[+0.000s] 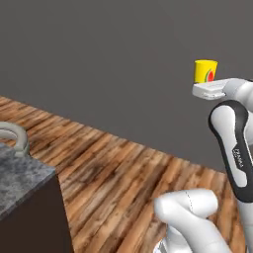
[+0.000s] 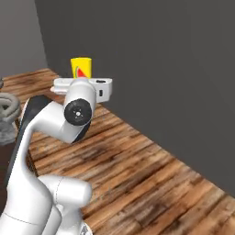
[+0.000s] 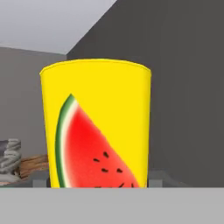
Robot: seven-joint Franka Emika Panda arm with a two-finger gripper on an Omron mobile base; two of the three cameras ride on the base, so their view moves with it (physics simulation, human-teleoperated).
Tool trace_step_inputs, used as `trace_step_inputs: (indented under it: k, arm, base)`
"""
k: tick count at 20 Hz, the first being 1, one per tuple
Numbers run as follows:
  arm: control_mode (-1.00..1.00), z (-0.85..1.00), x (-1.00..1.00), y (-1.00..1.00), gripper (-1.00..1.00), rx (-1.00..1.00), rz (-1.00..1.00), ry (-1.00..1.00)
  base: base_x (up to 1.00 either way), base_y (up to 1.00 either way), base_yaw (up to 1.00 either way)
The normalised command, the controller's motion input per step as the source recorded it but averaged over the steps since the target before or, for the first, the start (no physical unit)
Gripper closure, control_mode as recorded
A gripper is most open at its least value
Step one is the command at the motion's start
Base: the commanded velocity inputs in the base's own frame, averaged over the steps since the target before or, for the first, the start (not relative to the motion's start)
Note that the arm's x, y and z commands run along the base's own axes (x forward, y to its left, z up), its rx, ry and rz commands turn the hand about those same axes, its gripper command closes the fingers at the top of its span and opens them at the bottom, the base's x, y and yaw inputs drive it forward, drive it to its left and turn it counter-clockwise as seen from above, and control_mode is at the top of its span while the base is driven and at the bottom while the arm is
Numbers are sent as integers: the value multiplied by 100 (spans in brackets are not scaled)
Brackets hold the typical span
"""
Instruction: Open the cabinet directly in front. Then move the liquor and the cup to the dining counter with the candle on it.
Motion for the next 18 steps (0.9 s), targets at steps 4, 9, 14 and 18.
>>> trace_step_inputs:
  k: [4,9,14,18]
  arm:
    - [100,0,0,0,100,0,0,0]
    - [100,0,0,0,100,0,0,0]
    - [100,0,0,0,100,0,0,0]
    - [100,0,0,0,100,0,0,0]
  base:
    - [0,0,96]
    - [34,10,54]
    - [56,-77,14]
    - [97,-100,10]
